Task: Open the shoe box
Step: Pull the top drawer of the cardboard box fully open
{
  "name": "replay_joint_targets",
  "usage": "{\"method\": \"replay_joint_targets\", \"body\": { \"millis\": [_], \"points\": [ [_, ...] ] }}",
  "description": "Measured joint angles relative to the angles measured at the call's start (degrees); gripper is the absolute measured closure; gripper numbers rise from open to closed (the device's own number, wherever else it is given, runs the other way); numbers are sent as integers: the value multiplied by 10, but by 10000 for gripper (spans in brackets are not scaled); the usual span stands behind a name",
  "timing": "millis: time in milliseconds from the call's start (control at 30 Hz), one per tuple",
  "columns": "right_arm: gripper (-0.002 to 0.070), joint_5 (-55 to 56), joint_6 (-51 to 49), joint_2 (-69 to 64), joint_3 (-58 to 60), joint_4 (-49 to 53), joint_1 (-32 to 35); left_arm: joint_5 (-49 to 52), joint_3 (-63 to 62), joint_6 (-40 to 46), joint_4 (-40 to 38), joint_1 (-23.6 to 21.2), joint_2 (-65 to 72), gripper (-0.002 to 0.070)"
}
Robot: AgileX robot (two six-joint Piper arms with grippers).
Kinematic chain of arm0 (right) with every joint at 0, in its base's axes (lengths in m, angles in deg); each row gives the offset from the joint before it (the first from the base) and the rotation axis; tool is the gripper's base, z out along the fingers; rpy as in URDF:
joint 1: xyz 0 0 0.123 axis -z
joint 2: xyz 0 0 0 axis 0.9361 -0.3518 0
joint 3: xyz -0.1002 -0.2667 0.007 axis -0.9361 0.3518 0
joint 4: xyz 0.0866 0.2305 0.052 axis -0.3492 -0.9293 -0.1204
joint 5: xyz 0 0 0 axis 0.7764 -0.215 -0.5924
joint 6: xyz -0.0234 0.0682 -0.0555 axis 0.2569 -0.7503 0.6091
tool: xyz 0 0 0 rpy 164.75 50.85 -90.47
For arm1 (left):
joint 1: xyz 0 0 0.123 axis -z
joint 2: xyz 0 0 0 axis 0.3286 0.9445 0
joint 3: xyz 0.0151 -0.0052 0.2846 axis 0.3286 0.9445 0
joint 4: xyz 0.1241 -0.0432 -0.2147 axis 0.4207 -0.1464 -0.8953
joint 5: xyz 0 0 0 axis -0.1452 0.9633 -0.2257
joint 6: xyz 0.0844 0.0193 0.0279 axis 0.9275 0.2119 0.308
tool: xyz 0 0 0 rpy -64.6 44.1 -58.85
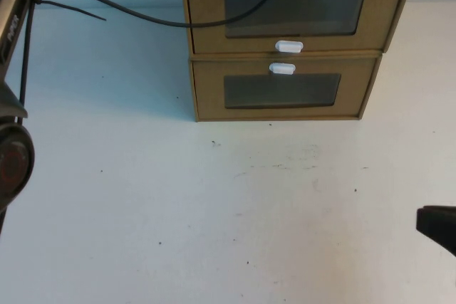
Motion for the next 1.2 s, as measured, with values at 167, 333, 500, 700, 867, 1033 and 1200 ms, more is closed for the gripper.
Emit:
{"method": "replay_joint_targets", "body": {
  "millis": [167, 333, 500, 700, 867, 1033, 1200],
  "points": [
    [690, 28, -21, -131, -89, 112, -66, 8, -1, -6, 0, 0, 0, 679],
    [690, 46, -25, -275, -217, 197, -96, 12, -1, -17, 5, 0, 0, 679],
    [689, 77, -34, -378, -310, 318, -115, 16, -1, -31, 9, 0, 0, 679],
    [689, 108, -132, -456, -351, 580, -152, 27, -2, -46, 9, 0, -1, 679],
    [690, 108, -323, -501, -354, 902, -197, 37, -2, -68, 9, 0, -2, 679],
    [689, 92, -577, -539, -354, 1223, -228, 38, -3, -82, 9, 0, -2, 679],
    [684, 105, -706, -566, -355, 1378, -231, 38, -3, -89, 9, 0, -2, 679]
  ]
}}
